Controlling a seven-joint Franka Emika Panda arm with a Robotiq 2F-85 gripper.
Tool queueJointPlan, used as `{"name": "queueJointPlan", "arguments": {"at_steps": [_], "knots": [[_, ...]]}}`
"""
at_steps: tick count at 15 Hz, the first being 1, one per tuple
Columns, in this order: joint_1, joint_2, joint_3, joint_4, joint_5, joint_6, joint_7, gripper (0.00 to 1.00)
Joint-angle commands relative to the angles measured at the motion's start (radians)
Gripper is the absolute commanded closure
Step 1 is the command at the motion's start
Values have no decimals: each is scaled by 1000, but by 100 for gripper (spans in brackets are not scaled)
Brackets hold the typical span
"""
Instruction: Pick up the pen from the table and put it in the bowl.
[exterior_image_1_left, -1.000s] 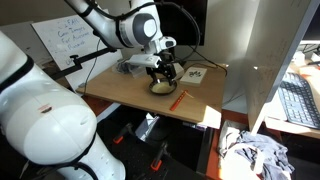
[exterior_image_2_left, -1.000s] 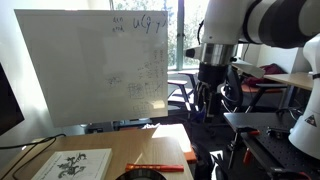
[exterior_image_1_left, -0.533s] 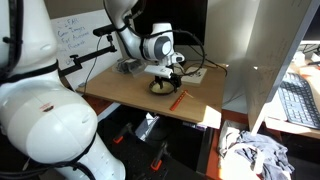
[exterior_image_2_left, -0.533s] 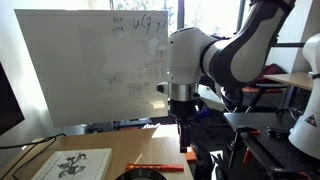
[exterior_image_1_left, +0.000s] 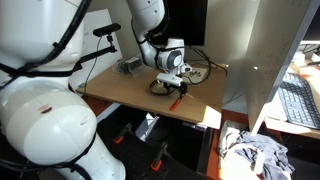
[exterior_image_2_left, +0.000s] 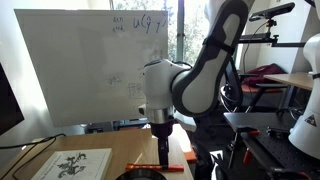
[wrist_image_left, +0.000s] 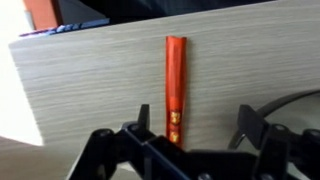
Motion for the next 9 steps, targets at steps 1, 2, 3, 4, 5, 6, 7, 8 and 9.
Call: {"name": "queueJointPlan", "arguments": {"at_steps": [1,2,3,4,5,6,7,8,9], "knots": [[-17,78,9,80,20,-43,-44,6],[-17,99,8,94,20,-43,-42,7],[-22,119,12,108,23,-44,-43,12],[-24,133,14,120,23,-43,-45,18],[-22,146,10,130,20,-43,-42,36],[-20,155,7,140,16,-44,-39,44],[-21,158,5,146,15,-45,-38,51],[-24,158,6,152,17,-46,-39,58],[-24,159,6,157,17,-48,-37,67]]}}
